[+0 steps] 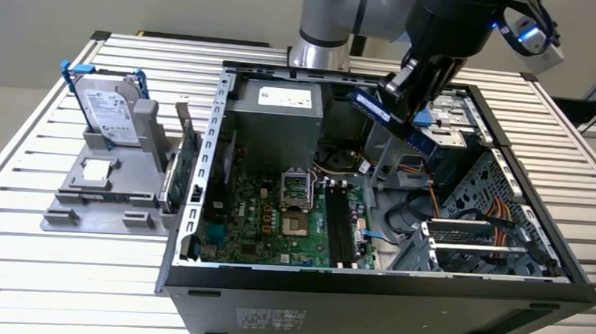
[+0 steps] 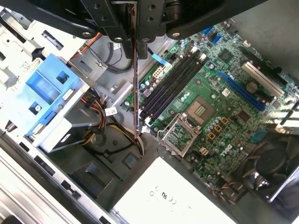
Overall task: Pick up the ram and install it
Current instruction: 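Insert the ram into the slot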
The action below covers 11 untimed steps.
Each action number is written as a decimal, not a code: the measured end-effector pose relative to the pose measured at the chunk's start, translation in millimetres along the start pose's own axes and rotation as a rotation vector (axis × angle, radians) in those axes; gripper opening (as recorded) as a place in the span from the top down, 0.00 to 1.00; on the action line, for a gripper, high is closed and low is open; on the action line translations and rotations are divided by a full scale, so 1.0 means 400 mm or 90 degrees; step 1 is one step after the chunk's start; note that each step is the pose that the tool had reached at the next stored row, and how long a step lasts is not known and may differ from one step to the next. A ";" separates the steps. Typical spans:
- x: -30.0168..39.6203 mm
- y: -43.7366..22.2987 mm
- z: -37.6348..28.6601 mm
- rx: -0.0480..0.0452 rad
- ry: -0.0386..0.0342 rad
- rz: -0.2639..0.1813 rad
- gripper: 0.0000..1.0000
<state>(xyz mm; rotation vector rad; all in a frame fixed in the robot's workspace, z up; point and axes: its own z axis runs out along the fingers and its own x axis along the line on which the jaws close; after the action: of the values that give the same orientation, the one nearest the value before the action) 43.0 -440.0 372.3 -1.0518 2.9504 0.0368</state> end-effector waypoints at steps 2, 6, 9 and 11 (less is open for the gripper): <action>0.000 0.000 0.000 -0.0001 0.0001 0.012 1.00; 0.000 0.000 0.000 -0.0002 0.0002 0.038 1.00; 0.000 0.000 0.000 -0.0002 0.0003 0.056 1.00; 0.000 0.000 0.000 -0.0001 0.0002 0.068 1.00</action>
<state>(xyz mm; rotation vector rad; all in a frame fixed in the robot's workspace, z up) 43.0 -440.0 372.3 -0.8935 3.0038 0.0376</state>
